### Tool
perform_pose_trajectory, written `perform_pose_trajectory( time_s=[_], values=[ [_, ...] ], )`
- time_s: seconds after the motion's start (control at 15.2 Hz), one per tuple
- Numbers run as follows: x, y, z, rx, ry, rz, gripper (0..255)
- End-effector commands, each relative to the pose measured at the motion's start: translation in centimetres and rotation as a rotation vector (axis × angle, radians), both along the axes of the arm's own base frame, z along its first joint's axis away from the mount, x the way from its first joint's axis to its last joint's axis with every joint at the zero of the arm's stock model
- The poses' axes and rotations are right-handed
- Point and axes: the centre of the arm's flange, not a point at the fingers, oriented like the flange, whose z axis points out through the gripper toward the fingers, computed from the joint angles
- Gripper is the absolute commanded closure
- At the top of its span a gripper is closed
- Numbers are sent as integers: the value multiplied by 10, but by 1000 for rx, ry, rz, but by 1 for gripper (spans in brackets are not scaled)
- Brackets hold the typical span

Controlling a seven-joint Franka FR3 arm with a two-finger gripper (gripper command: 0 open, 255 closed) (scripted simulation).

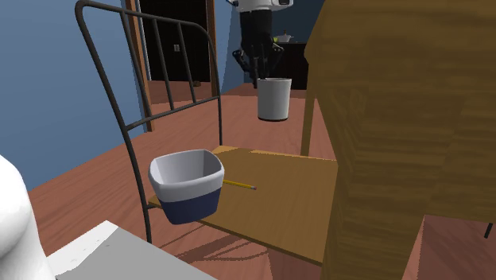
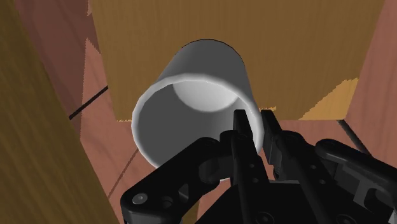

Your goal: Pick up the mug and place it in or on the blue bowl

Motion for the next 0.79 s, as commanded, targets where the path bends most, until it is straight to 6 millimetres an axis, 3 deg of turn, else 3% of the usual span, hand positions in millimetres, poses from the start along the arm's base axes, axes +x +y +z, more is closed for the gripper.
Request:
perform_pose_trajectory(
  time_s=[0.0,0.73],
  values=[
    [-27,12,2,-1,-1,0,255],
    [-158,73,13,-1,-1,0,255]
  ],
)
